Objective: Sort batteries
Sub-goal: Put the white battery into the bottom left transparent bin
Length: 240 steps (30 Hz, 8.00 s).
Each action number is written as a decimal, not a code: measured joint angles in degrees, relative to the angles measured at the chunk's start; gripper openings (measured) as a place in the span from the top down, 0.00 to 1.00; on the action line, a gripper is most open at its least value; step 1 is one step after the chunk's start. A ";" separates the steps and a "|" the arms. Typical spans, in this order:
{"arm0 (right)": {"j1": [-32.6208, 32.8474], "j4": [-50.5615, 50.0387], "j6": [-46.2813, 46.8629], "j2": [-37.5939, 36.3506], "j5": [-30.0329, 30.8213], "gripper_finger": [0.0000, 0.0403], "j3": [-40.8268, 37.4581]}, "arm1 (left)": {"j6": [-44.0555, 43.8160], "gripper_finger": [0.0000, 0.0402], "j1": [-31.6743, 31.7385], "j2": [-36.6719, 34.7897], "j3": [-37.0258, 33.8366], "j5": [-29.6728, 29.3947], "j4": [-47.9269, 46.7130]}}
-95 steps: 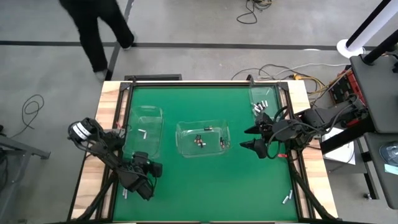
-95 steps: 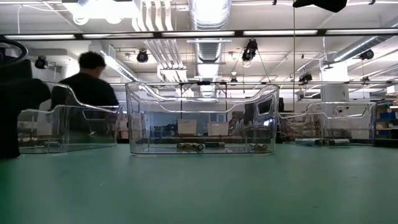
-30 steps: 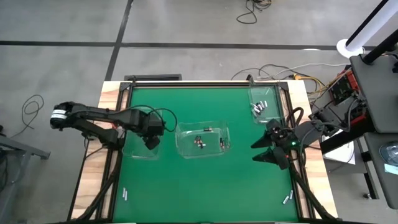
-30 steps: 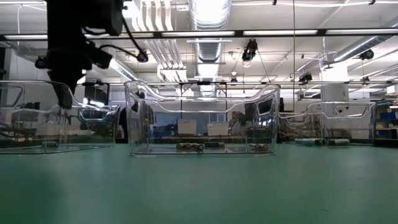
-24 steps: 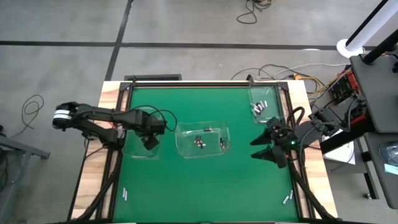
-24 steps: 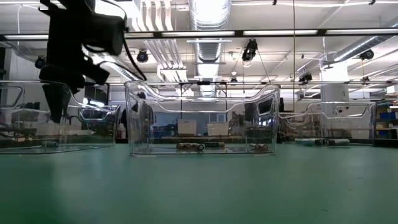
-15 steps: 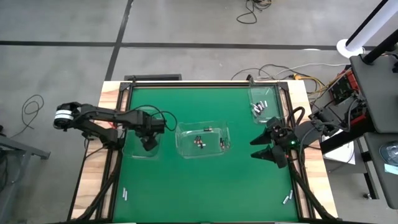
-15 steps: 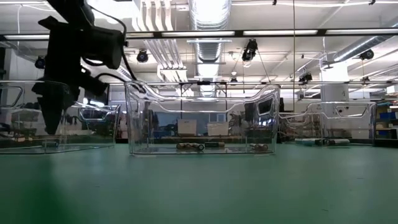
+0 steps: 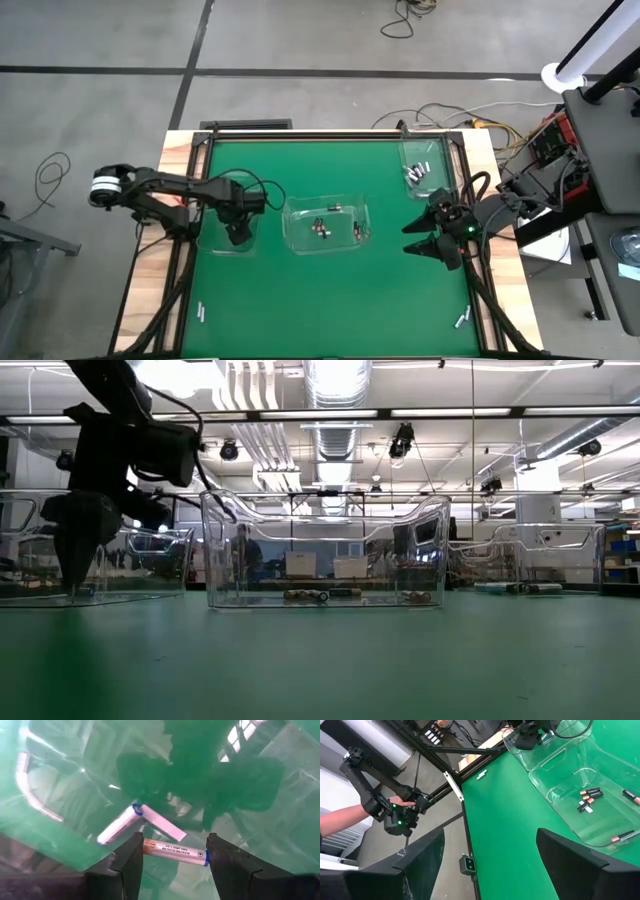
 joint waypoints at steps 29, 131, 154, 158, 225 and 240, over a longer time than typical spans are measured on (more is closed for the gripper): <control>-0.02 -0.15 -3.92 0.00 2.37 0.20 0.00 | -10.33 0.25 -7.28 -5.93 30.46 1.90 -19.08; -6.03 -3.32 -11.66 7.48 7.06 0.21 0.94 | -34.02 0.34 -57.77 37.91 32.27 32.46 -6.16; -6.03 -3.26 -11.61 7.48 7.02 0.18 0.94 | -80.74 0.35 -56.83 24.64 25.75 20.92 10.46; -6.01 -3.23 -11.40 7.48 7.02 0.18 0.94 | -85.82 0.35 -56.88 24.62 24.38 20.81 10.57; -0.70 -4.90 -7.39 5.68 4.35 0.28 1.81 | -14.74 0.97 -14.74 -5.56 30.59 -11.72 -28.15; -0.74 -8.80 -4.61 5.46 4.46 0.29 1.81 | 17.91 0.97 1.38 2.90 17.18 -6.95 -20.10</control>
